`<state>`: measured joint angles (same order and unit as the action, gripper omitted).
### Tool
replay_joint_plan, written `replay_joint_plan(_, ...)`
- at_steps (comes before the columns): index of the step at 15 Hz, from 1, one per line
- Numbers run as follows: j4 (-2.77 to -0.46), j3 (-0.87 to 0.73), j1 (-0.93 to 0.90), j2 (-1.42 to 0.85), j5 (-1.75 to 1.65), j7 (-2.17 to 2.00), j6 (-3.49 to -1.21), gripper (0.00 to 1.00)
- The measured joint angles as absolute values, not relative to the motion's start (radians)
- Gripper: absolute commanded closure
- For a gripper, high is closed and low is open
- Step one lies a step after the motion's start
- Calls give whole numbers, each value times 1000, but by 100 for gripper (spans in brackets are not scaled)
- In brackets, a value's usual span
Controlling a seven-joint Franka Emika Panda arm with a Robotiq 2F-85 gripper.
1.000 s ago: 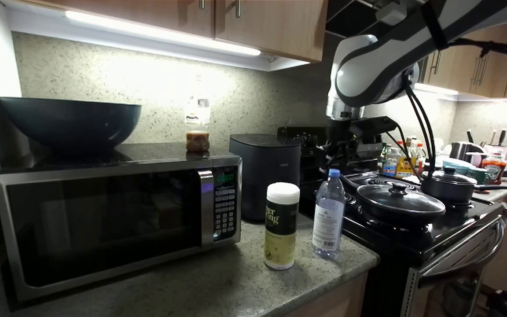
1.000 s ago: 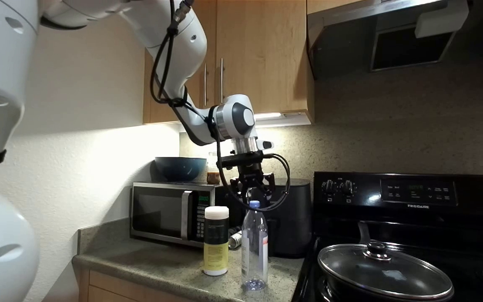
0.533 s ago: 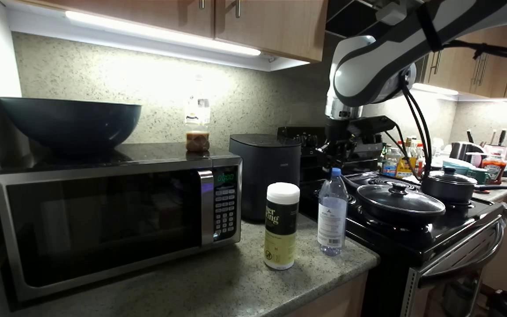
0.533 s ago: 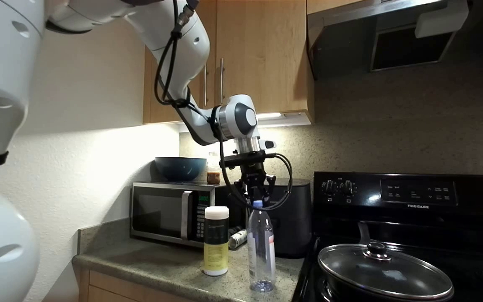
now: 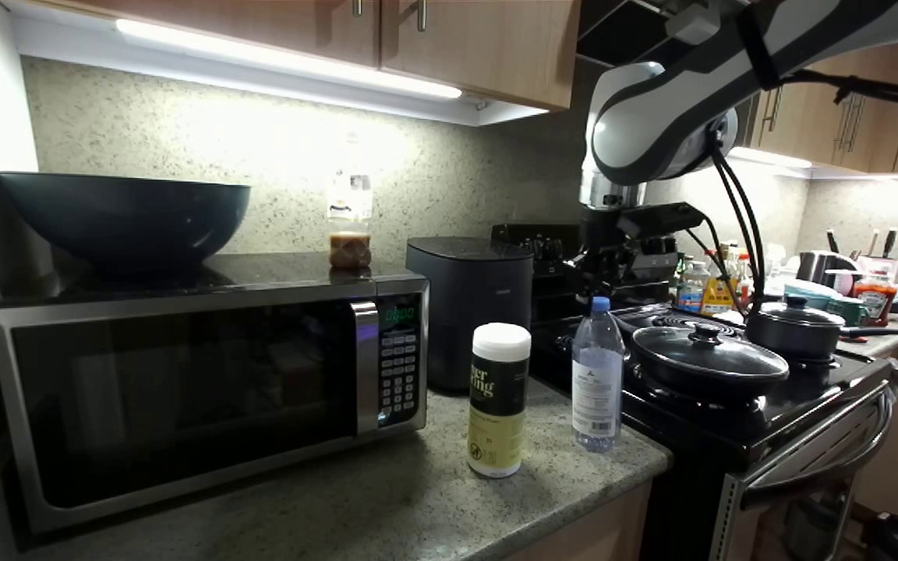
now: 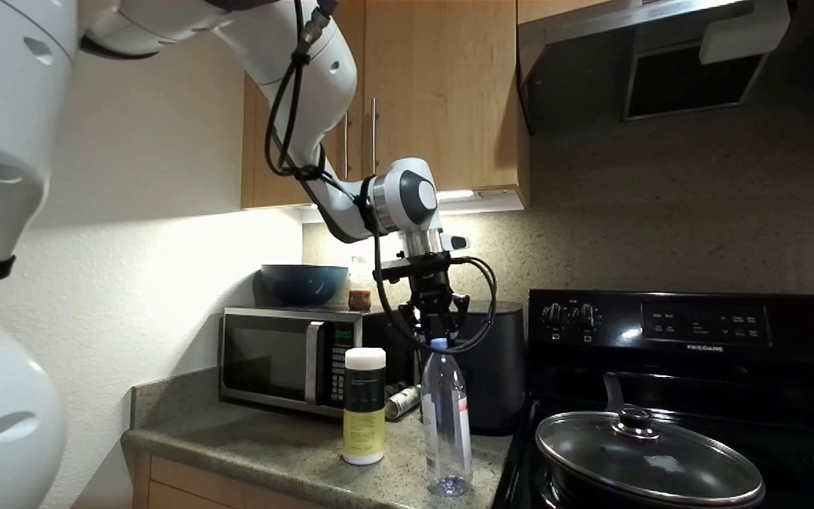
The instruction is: Place the clear bottle on top of the container on the left side of the countertop
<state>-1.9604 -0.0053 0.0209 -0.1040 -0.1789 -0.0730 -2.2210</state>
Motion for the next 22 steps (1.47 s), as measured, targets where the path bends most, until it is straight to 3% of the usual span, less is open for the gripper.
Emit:
replay_joint_plan(4, -1960, -10, 21, -108, -179, -76, -2190, 2)
replay_joint_plan(15, -1961, -14, 21, -109, -179, -76, -2146, 1)
replay_joint_plan(16, -1961, -14, 21, -109, -179, -76, -2143, 26)
replay_joint_plan(18, -1961, -14, 21, -109, -179, -76, -2140, 28)
replay_joint_plan(22, -1961, -14, 21, -109, -179, -76, -2140, 55)
